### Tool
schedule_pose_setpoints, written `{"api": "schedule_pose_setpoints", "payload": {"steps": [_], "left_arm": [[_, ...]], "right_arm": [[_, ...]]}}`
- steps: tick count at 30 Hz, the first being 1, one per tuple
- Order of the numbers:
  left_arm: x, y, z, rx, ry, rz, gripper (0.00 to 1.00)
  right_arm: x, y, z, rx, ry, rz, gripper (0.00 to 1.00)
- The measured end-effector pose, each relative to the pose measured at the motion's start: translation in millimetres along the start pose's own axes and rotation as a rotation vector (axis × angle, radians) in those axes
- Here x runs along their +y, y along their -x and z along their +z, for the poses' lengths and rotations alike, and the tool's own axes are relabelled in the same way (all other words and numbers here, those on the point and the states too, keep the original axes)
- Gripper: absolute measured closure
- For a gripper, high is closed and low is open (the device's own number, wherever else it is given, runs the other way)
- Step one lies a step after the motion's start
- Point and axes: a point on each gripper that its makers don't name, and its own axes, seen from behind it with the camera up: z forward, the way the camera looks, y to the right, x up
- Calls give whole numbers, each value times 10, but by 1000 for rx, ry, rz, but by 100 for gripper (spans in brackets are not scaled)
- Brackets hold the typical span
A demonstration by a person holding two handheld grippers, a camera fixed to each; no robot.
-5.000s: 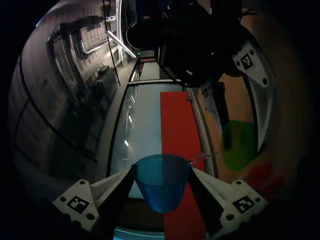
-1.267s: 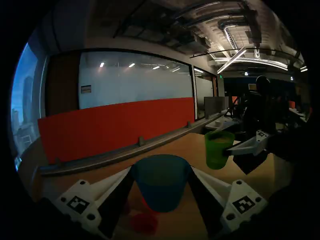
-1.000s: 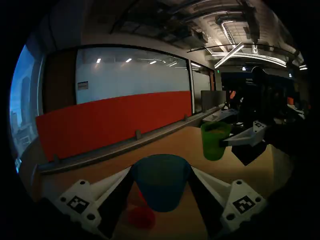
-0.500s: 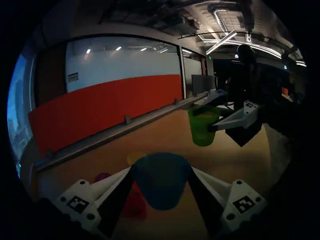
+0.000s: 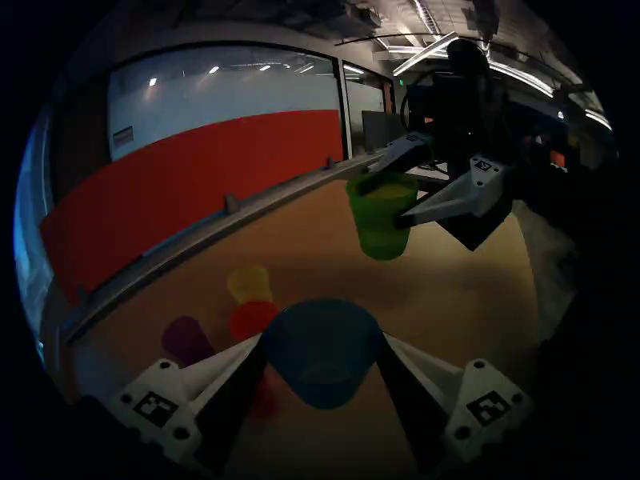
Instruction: Pour water
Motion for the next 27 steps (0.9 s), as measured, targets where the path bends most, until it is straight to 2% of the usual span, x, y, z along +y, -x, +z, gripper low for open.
{"api": "schedule_pose_setpoints", "payload": {"steps": [8, 27], "left_arm": [[72, 191, 83, -71, 39, 11, 10], [126, 615, 353, -203, 98, 16, 10]], "right_arm": [[-12, 160, 64, -55, -26, -5, 9], [-76, 677, 265, -201, -90, 2, 8]]}}
